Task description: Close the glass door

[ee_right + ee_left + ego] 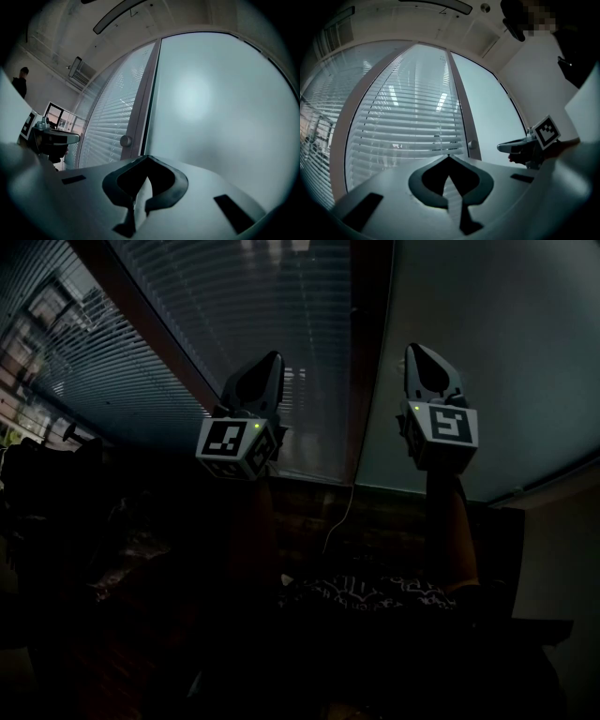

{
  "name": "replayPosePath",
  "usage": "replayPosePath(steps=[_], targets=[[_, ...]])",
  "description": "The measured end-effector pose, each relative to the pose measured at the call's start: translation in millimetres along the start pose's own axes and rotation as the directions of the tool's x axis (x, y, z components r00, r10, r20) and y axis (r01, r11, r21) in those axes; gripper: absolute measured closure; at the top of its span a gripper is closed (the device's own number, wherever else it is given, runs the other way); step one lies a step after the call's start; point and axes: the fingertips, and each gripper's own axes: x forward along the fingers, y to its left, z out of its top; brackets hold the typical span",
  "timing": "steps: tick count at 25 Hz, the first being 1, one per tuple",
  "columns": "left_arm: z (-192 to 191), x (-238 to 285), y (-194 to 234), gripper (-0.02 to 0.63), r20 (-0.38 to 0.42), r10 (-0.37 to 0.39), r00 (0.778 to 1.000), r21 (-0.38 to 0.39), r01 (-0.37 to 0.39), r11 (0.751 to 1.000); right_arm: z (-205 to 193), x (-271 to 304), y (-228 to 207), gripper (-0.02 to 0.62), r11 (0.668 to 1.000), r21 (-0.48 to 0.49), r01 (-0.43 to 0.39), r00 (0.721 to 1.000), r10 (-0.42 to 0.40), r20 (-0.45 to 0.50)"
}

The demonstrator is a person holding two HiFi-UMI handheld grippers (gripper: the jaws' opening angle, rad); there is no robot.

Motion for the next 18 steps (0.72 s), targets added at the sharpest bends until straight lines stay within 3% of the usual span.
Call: replayPosePath(steps=[18], targets=[[1.0,-2.8,2.2,0.604,0.012,0.006,1.0,-0.006,-0.006,1.0,2.5,0.4,-0.4,0.594,1.0,0.017,-0.01,1.0,0.01,0.01]])
